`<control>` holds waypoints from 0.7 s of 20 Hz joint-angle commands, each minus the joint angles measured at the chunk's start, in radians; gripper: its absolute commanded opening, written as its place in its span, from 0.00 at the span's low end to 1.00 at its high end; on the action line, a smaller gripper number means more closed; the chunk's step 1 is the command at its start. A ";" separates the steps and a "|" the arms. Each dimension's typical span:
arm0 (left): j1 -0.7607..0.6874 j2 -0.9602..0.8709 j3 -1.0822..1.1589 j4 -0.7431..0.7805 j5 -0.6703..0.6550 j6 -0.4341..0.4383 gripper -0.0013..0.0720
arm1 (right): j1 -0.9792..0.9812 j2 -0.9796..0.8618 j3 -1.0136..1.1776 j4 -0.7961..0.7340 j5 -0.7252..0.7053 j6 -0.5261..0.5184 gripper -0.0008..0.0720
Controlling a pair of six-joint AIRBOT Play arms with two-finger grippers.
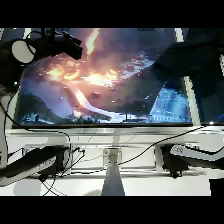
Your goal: Fold the clothes and pants, and hang the long-sleeved shirts on hangers.
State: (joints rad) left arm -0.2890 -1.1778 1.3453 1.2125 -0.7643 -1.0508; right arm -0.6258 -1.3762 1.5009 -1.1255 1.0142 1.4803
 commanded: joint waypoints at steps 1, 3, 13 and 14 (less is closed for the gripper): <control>0.005 0.015 0.000 0.141 -0.023 -0.100 0.05 | -0.176 0.036 -0.002 -0.224 0.177 0.237 0.05; 0.005 0.014 0.000 0.156 -0.029 -0.102 0.05 | -0.237 0.036 -0.002 -0.362 0.281 0.343 0.05; 0.005 0.013 0.000 0.156 -0.029 -0.102 0.05 | -0.313 0.035 -0.002 -0.381 0.346 0.354 0.91; 0.005 0.013 0.000 0.156 -0.029 -0.102 0.05 | -0.306 0.035 -0.002 -0.371 0.352 0.308 0.40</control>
State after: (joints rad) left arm -0.2848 -1.1656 1.3453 1.3651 -0.7933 -1.1507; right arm -0.9314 -1.3411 1.4994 -1.5135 1.3483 1.8297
